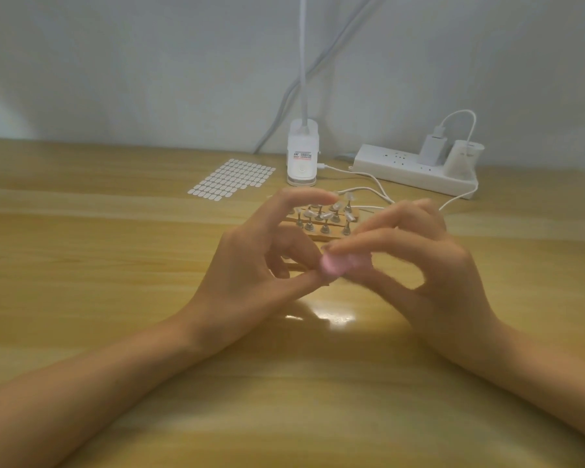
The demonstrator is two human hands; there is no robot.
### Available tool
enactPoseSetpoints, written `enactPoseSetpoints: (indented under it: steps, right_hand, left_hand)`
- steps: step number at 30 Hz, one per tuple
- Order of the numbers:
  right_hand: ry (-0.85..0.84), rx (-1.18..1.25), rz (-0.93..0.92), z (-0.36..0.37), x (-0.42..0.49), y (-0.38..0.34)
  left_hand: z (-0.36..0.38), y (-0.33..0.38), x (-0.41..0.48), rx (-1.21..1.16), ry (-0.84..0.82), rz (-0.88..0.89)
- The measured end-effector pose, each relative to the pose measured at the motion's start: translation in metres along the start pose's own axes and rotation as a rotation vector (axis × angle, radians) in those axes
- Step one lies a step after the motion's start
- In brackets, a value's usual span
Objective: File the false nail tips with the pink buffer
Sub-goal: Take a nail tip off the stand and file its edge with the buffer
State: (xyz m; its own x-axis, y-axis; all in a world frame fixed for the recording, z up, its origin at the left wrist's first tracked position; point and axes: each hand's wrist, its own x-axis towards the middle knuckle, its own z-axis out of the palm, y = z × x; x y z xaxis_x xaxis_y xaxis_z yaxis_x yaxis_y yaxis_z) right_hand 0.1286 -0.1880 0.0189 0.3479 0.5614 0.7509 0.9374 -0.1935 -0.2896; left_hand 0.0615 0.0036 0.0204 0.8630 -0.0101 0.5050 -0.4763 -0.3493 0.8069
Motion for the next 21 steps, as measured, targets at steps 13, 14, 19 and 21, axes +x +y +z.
enactPoseSetpoints:
  steps: [13, 14, 19, 21]
  right_hand:
    - [-0.051, 0.053, 0.036, -0.0031, 0.0018, 0.0007]
    - [-0.063, 0.059, 0.006, -0.0020, 0.0013, -0.0009]
    - [-0.058, 0.028, 0.044, -0.0032, 0.0030, 0.0014]
    - [-0.066, 0.025, 0.004, -0.0026, 0.0020, 0.0006]
  left_hand:
    - [0.0013, -0.0002, -0.0010, 0.018, -0.029, -0.023]
    - [0.0011, -0.0005, -0.0009, 0.012, -0.026, -0.020]
    - [0.0013, -0.0018, -0.0010, 0.004, -0.032, -0.019]
    - [0.0014, -0.0013, -0.0015, 0.010, -0.041, -0.010]
